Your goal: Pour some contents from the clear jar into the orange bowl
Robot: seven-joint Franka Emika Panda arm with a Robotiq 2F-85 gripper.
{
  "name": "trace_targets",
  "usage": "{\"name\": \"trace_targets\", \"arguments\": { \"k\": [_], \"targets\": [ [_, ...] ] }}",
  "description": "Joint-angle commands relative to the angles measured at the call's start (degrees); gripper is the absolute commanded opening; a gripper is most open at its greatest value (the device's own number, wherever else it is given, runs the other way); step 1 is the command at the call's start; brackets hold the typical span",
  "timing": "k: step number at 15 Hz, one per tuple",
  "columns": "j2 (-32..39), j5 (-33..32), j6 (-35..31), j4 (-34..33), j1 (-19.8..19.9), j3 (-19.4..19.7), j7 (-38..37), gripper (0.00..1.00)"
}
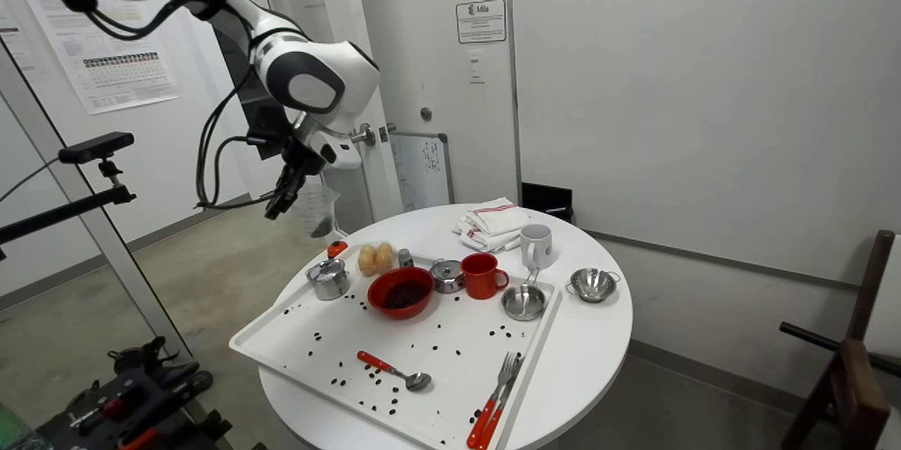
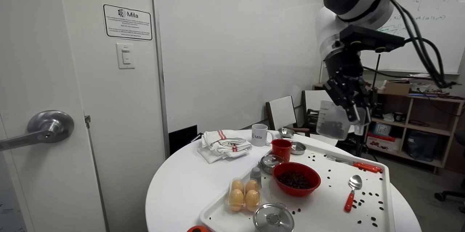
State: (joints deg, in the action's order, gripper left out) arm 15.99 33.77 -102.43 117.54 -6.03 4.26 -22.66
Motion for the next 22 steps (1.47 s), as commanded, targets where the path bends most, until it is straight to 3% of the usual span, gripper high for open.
{"name": "trace_targets", "arguments": {
  "k": [1,7,13,22],
  "targets": [
    [-9.4,-1.1,-8.4,14.2,-1.0,-2.4,-5.2,0.08],
    [-8.9,-1.8,-26.4,20.2,-1.8,-5.7,-16.8,0.08],
    [-3.1,-0.6,-28.0,16.1,-1.0,-6.9,-19.6,0.08],
    [13.8,2.2,-25.7,1.9,2.2,-6.5,-18.4,0.08]
  ]
}}
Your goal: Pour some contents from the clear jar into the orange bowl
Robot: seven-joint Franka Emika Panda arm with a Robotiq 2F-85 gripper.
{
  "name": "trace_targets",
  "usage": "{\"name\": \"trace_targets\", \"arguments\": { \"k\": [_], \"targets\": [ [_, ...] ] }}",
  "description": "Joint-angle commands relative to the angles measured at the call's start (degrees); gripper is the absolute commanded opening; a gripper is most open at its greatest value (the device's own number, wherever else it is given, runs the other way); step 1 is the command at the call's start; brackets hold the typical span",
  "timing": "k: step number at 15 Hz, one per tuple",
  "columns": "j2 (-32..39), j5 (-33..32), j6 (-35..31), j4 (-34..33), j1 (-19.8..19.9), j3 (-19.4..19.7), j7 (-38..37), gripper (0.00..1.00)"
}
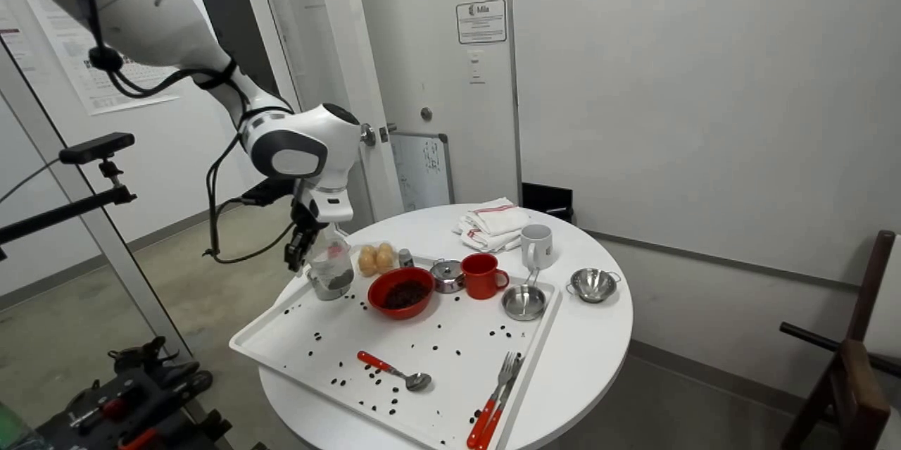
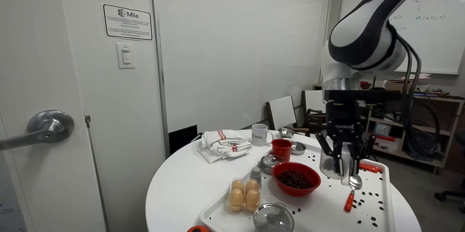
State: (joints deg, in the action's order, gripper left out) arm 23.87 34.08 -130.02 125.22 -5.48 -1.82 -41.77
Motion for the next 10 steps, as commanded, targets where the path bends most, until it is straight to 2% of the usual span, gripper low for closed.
{"name": "trace_targets", "arguments": {
  "k": [1,10],
  "targets": [
    [7.0,2.6,2.4,-6.7,2.1,-0.6,1.0,0.08],
    [11.0,15.3,2.1,-4.5,3.9,-1.8,7.3,0.08]
  ]
}}
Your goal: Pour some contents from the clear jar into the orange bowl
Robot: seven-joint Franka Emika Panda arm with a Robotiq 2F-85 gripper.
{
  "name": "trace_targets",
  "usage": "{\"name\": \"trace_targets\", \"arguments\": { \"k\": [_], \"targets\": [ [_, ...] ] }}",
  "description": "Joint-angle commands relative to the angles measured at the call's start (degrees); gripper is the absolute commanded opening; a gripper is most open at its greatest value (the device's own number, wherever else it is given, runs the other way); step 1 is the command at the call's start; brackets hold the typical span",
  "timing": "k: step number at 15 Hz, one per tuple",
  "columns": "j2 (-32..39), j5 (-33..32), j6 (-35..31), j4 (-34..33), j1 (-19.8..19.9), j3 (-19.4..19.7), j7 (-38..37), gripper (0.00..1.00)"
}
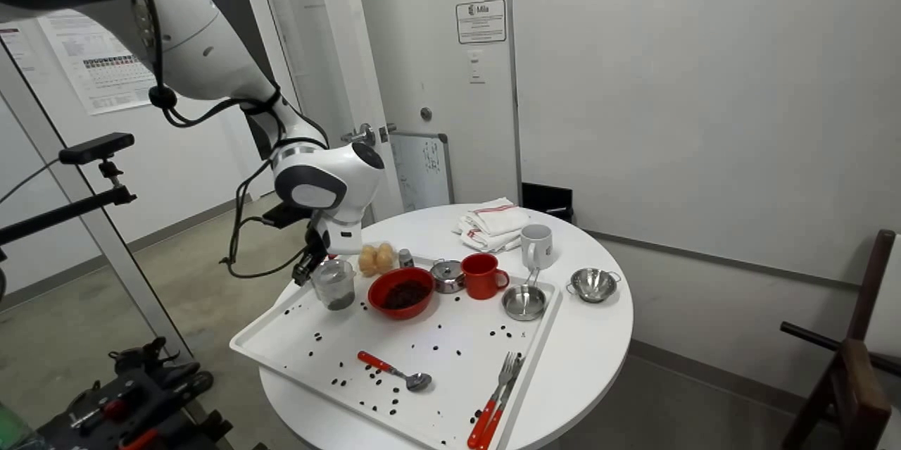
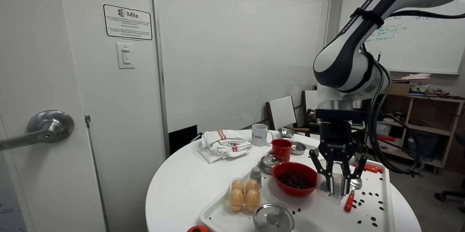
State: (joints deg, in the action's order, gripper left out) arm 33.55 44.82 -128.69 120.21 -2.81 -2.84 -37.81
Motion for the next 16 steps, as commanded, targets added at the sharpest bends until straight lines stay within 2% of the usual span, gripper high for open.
{"name": "trace_targets", "arguments": {
  "k": [1,11,12,13,14,16],
  "targets": [
    [2.2,5.9,0.7,0.5,1.3,-0.7,3.9,0.08],
    [10.1,11.3,1.6,-1.2,1.4,1.4,5.2,0.08],
    [10.6,11.2,2.0,-1.5,1.4,1.6,4.8,0.33],
    [10.9,11.2,2.2,-1.6,1.4,1.7,4.8,0.51],
    [9.7,10.5,1.0,-0.2,0.2,2.3,4.1,0.30],
    [10.3,10.6,1.3,-0.5,0.3,2.4,4.1,0.46]
  ]
}}
